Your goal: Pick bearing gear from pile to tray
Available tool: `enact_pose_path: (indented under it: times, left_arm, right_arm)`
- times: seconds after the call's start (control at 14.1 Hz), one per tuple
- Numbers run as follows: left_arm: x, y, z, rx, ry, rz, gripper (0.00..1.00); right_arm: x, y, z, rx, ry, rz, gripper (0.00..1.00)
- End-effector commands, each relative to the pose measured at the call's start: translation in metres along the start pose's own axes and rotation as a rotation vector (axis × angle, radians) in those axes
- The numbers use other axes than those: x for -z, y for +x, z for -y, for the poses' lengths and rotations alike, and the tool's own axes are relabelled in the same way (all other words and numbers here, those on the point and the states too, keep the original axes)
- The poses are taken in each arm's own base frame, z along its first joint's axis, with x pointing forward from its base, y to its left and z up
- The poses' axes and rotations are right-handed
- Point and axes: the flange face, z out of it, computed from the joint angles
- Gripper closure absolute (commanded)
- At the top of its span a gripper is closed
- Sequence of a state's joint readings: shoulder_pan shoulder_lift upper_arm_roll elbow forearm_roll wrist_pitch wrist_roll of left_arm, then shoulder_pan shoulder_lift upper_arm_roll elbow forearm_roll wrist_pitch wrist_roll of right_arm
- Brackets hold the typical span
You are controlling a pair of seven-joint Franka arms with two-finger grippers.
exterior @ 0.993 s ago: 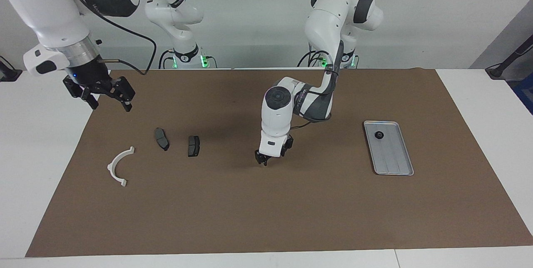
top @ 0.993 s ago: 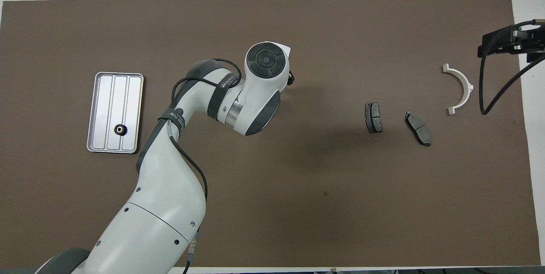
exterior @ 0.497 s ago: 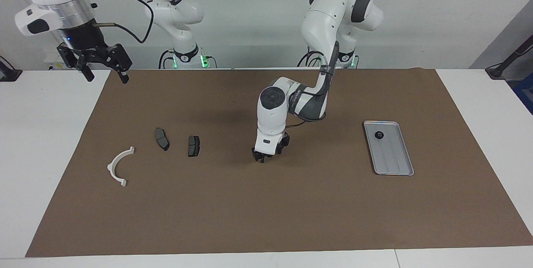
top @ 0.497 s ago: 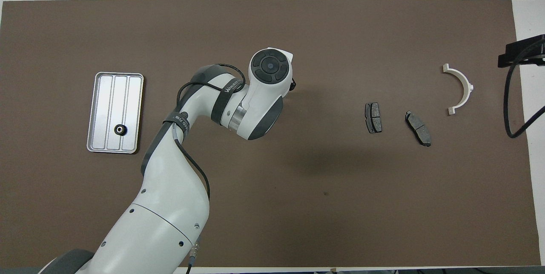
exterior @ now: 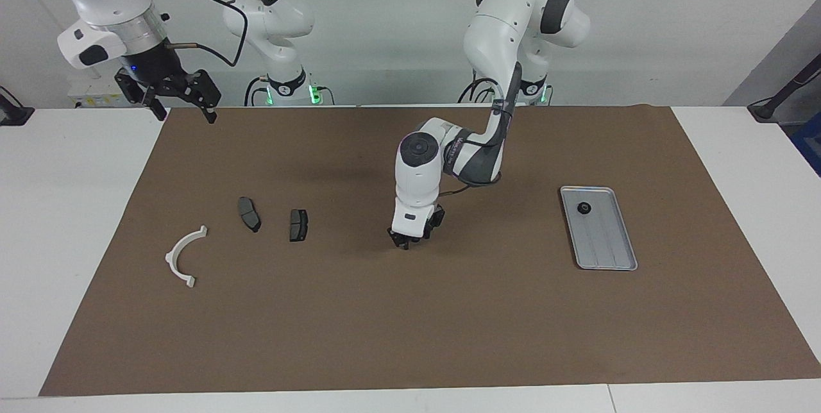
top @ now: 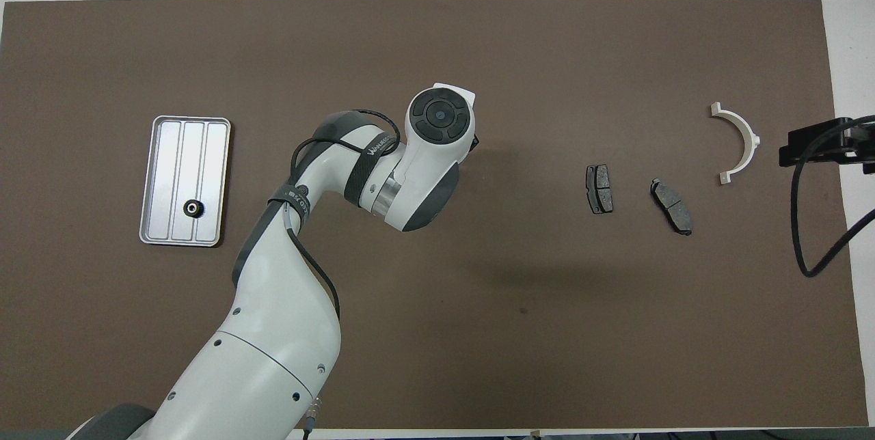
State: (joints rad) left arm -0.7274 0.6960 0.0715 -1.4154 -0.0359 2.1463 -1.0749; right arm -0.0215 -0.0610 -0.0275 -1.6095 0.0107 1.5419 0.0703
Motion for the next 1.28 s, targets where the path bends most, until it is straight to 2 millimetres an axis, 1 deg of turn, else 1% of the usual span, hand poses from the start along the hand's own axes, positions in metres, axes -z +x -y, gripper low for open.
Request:
enact_pose_path:
  times: [0.0,0.07,0.28,0.5,0.57,0.64,0.71,0.85,0.99,1.06,1.14,1.21]
  left_arm:
    - [-0.001,-0.007,0.012,0.021,-0.011,0.005,0.46]
    - [-0.002,-0.007,0.012,0.021,-0.009,0.005,0.55]
    - [-0.001,-0.007,0.012,0.026,-0.006,0.009,0.99]
    - [0.007,0.001,0.018,0.051,0.051,0.031,1.00]
    - [0.011,0.009,0.025,0.060,0.087,0.045,1.00]
    - [0.028,0.020,0.033,0.068,0.088,0.038,1.00]
    - [0.047,0.042,0.053,0.097,0.076,0.029,1.00]
    - [0.075,0.069,0.081,0.100,0.052,0.024,1.00]
    - [0.084,0.097,0.110,0.100,0.048,0.026,1.00]
    - [0.085,0.110,0.129,0.085,0.054,0.034,1.00]
    - [0.088,0.125,0.156,0.063,0.055,0.043,1.00]
    - [0.087,0.138,0.185,0.024,0.057,0.054,1.00]
  right_arm:
    - [-0.001,-0.012,-0.013,0.018,-0.011,-0.009,0.00]
    - [-0.001,-0.012,-0.013,0.016,-0.011,-0.010,0.00]
    - [0.000,-0.013,-0.011,0.012,-0.007,-0.003,0.00]
    - [-0.001,-0.014,-0.012,0.007,-0.006,0.001,0.00]
    - [-0.001,-0.014,-0.012,0.007,-0.006,0.001,0.00]
    - [-0.001,-0.014,-0.012,0.009,-0.006,0.002,0.00]
    - [-0.001,-0.014,-0.012,0.009,-0.006,0.004,0.00]
    - [-0.002,-0.015,-0.014,0.006,-0.006,0.016,0.00]
    - [-0.001,-0.016,-0.014,0.006,-0.006,0.014,0.00]
    - [-0.001,-0.016,-0.014,0.007,-0.009,0.016,0.00]
    - [0.000,-0.016,-0.014,0.012,-0.011,0.017,0.00]
    - [-0.001,-0.016,-0.013,0.013,-0.011,0.019,0.00]
